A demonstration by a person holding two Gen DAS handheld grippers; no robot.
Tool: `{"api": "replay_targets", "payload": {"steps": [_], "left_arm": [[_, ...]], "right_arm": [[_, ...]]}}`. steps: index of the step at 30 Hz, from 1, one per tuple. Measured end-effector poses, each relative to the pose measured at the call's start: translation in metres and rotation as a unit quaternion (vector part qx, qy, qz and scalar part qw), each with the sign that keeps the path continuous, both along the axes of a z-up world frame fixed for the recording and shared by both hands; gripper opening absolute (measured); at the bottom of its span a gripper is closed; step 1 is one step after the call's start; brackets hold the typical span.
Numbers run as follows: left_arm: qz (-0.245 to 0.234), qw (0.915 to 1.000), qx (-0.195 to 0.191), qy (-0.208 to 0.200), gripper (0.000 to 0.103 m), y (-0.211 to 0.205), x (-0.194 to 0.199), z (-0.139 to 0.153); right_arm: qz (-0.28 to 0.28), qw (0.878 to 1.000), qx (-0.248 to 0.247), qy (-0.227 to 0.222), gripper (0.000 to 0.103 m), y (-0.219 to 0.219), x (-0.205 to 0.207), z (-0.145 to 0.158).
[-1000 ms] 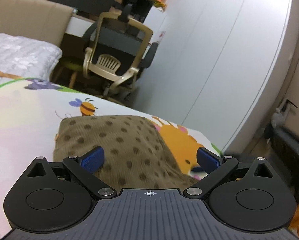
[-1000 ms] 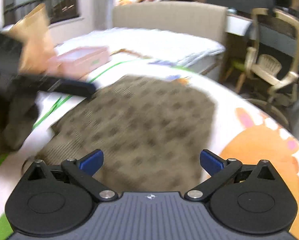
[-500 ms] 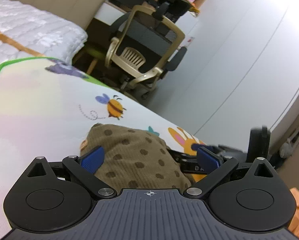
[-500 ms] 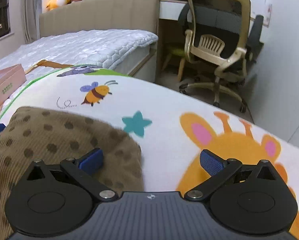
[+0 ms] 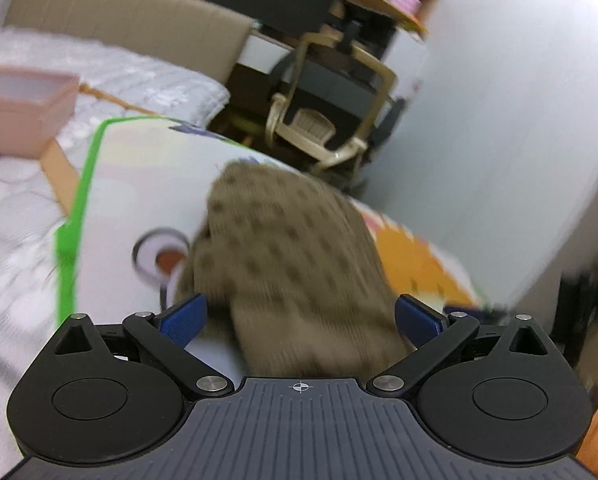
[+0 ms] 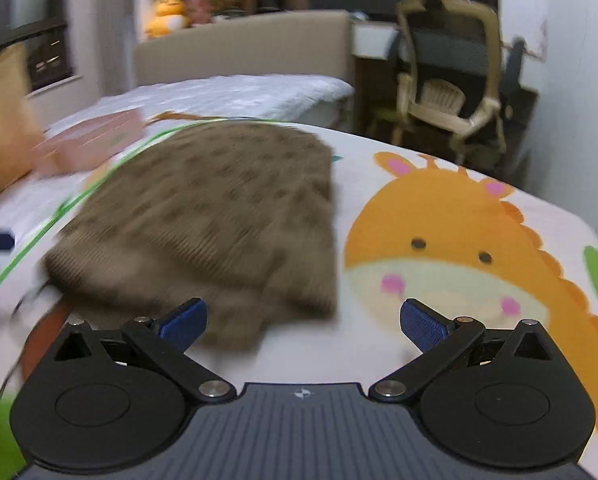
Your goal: Fold clothes
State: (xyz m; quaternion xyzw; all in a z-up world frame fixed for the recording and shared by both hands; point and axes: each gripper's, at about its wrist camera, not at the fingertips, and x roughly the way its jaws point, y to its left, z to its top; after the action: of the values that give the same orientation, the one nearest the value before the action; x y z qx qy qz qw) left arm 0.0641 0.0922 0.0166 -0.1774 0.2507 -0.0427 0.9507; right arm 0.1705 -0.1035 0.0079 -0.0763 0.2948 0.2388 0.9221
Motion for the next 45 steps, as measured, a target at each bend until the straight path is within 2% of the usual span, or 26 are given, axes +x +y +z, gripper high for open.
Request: {"api": "replay_targets", "payload": {"steps": [3,6,9,12,16,19,21,29,45], "left_arm": [[-0.021,0.997,0.074,-0.001,0.103,-0.039,-0.053,0.007],[-0.012,0.9923,0.121,0.023,0.103,-0.067,-0.091,0.001],[0.001,0.9903,0.131,0.045,0.103,-0.081,-0.108,-0.009],[0.013,0.9881,0.142,0.058,0.103,-0.087,-0.104,-0.015],[0.036,0.9838,0.168,0.051,0.103,-0.093,-0.091,-0.022],[0.029,0.983,0.164,0.078,0.103,-0.096,-0.083,-0.031],[0.025,0.9819,0.163,0.092,0.103,-0.097,-0.08,-0.037],[0.021,0.9784,0.182,0.095,0.103,-0.103,-0.077,-0.042],[0.019,0.9785,0.182,0.096,0.103,-0.102,-0.076,-0.041]], "right_arm": [[0.01,1.0,0.009,-0.009,0.103,-0.015,-0.039,0.001],[0.02,0.999,0.019,-0.018,0.103,-0.029,-0.079,0.001],[0.03,0.999,0.028,-0.026,0.103,-0.044,-0.118,0.002],[0.033,0.999,0.017,-0.032,0.103,-0.042,-0.119,-0.003],[0.041,0.999,-0.01,-0.024,0.103,-0.032,-0.114,-0.007],[0.051,0.998,-0.042,0.0,0.103,-0.02,-0.108,-0.014],[0.051,0.998,-0.04,0.005,0.103,-0.021,-0.107,-0.015],[0.048,0.998,-0.023,0.023,0.103,-0.025,-0.103,-0.016],[0.046,0.998,-0.013,0.034,0.103,-0.027,-0.101,-0.017]]}}
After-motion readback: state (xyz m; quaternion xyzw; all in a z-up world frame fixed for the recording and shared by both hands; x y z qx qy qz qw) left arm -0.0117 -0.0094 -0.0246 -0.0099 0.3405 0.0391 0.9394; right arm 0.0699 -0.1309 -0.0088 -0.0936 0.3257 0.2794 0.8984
